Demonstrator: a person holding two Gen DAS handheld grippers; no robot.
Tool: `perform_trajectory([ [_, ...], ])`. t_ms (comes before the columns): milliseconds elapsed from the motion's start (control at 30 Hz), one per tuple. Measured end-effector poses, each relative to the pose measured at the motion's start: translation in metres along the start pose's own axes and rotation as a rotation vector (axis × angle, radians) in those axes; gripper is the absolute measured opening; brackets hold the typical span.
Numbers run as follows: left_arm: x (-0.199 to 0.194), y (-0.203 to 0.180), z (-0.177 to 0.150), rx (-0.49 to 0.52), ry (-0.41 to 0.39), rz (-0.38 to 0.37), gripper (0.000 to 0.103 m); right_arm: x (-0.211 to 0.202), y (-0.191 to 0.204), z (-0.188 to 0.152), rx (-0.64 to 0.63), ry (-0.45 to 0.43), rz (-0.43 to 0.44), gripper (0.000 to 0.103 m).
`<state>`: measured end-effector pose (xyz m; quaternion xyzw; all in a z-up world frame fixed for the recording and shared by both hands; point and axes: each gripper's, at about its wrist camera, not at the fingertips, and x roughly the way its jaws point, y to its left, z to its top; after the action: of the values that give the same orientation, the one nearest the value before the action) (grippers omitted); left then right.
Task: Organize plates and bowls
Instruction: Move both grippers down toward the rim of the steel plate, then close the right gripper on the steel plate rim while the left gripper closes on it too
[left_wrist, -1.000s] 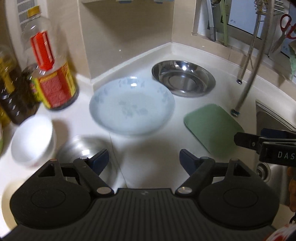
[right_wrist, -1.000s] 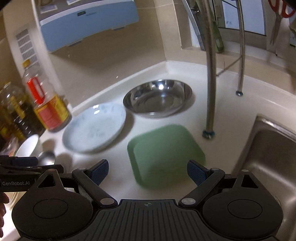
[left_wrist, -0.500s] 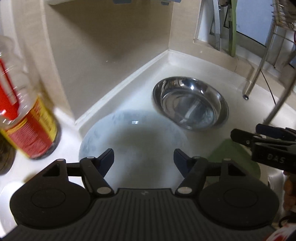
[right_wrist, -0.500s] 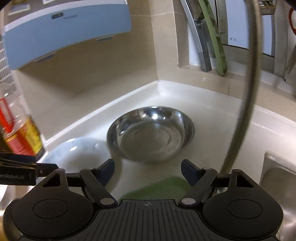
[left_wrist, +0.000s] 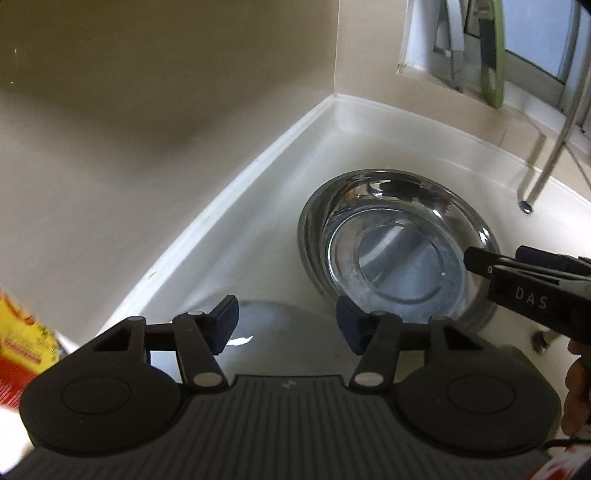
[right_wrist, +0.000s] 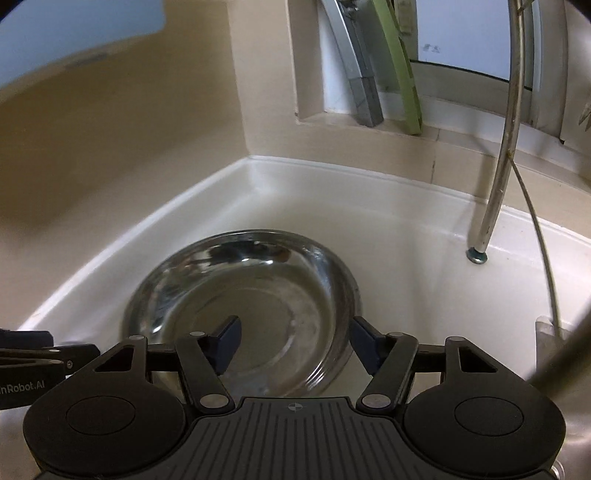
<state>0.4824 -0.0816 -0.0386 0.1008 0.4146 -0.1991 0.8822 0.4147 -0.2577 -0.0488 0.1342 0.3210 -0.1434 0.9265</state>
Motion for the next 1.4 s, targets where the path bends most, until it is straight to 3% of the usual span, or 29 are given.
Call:
perform_trajectory([
  [167,0.025,-0.006,0.012,-0.001,0.012,0.007,0.054,0.028,-0.008,0.005,0.023,0.019,-0.057,0.064],
  [533,0.064,-0.009,0.026,-0.039,0.051,0.022,0.035,0.058,-0.026,0.004,0.069,0.072,-0.090,0.049],
  [800,0.069,-0.006,0.017,-0.040,0.053,0.004,0.023,0.065,-0.032,-0.001,0.070,0.082,-0.102,0.018],
  [867,0.067,-0.006,0.017,-0.033,0.046,-0.011,0.017,0.065,-0.035,-0.002,0.078,0.076,-0.096,0.017],
  [1067,0.063,-0.007,0.014,-0.029,0.022,0.004,0.015,0.062,-0.035,-0.003,0.087,0.058,-0.098,0.016],
  [1233,0.045,-0.011,0.014,0.023,-0.055,0.038,0.011,0.048,-0.029,0.002,0.069,-0.005,-0.117,0.013],
  [1333,0.038,-0.009,0.012,0.010,-0.062,0.029,0.010,0.045,-0.027,0.004,0.057,-0.014,-0.119,0.011],
  [1400,0.035,-0.007,0.011,0.000,-0.059,-0.009,0.002,0.044,-0.027,0.004,0.065,-0.012,-0.105,0.010],
])
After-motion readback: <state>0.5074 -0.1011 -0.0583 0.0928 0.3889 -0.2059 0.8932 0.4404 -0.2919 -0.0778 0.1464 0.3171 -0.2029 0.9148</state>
